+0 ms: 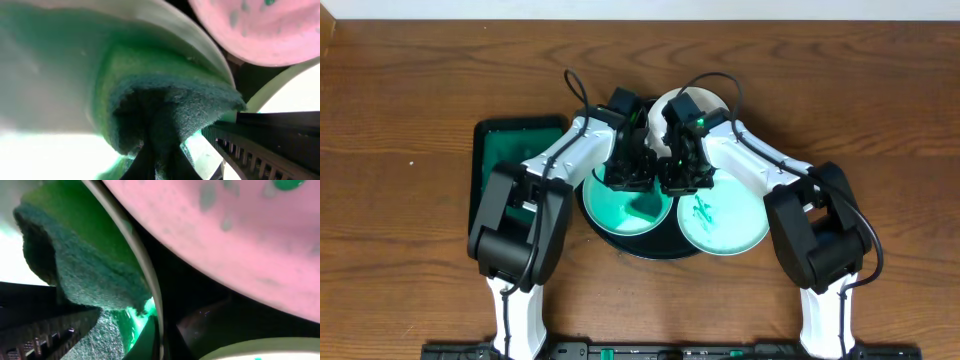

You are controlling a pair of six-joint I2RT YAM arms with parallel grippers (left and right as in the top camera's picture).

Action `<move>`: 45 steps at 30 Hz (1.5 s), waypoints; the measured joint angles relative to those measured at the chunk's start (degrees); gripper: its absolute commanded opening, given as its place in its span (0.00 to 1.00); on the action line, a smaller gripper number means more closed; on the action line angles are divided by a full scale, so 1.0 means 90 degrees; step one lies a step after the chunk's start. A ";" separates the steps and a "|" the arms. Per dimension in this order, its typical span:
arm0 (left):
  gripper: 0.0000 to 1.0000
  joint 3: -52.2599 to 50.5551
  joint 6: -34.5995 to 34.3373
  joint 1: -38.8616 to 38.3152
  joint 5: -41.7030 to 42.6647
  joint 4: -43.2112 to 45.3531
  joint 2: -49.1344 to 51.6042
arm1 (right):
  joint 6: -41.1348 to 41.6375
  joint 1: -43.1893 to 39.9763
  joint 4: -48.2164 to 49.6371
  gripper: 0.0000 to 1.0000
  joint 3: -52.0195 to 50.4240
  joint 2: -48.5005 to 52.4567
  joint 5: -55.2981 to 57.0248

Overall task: Clean dirty plates on tray and stack at the side
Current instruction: 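Scrub the held plate with the sponge in the left gripper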

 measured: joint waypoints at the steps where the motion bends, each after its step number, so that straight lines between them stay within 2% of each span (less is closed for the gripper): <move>1: 0.07 0.0000 -0.0092 0.0036 -0.0022 -0.0049 0.0000 | -0.0002 0.0000 0.0000 0.01 0.0000 0.0000 0.0000; 5: 0.07 0.0109 -0.0617 0.0177 -0.0544 -0.0508 -0.0005 | -0.0019 0.0012 0.0005 0.01 0.0000 0.0000 -0.0027; 10: 0.07 0.0177 -0.1183 0.0578 -0.1960 -0.1304 -0.0090 | -0.0019 0.0019 0.0024 0.01 0.0000 0.0000 -0.0019; 12: 0.07 0.0177 -0.1304 0.0714 -0.2244 -0.1443 -0.0100 | -0.0019 0.0034 0.0073 0.01 -0.0005 0.0000 -0.0138; 16: 0.07 0.0177 -0.1426 0.0721 -0.2834 -0.1600 -0.0100 | -0.0019 0.0199 0.0192 0.01 -0.0005 0.0007 -0.0362; 19: 0.07 0.0163 -0.1166 0.0699 -0.2851 -0.1552 -0.0100 | -0.0017 0.0216 0.0194 0.01 -0.0005 0.0007 -0.0403; 24: 0.07 0.0063 -0.0265 0.0687 -0.2402 -0.1273 -0.0136 | -0.0019 0.0214 0.0189 0.01 -0.0005 0.0007 -0.0398; 29: 0.07 -0.0005 0.0347 0.0678 -0.1375 -0.0432 -0.0158 | -0.0010 0.0090 0.0007 0.01 -0.0005 -0.0007 -0.0260; 33: 0.07 -0.0017 0.0537 0.0527 -0.0039 0.0418 -0.0015 | 0.0010 0.0034 -0.0034 0.01 -0.0005 -0.0010 -0.0228; 38: 0.07 -0.0041 0.0573 0.0435 0.0869 0.0559 0.0107 | 0.0012 0.0034 -0.0029 0.01 -0.0005 -0.0010 -0.0216; 45: 0.07 -0.0080 0.0610 0.0442 0.1307 0.0260 0.0146 | 0.0000 0.0032 -0.0022 0.01 -0.0005 -0.0010 -0.0131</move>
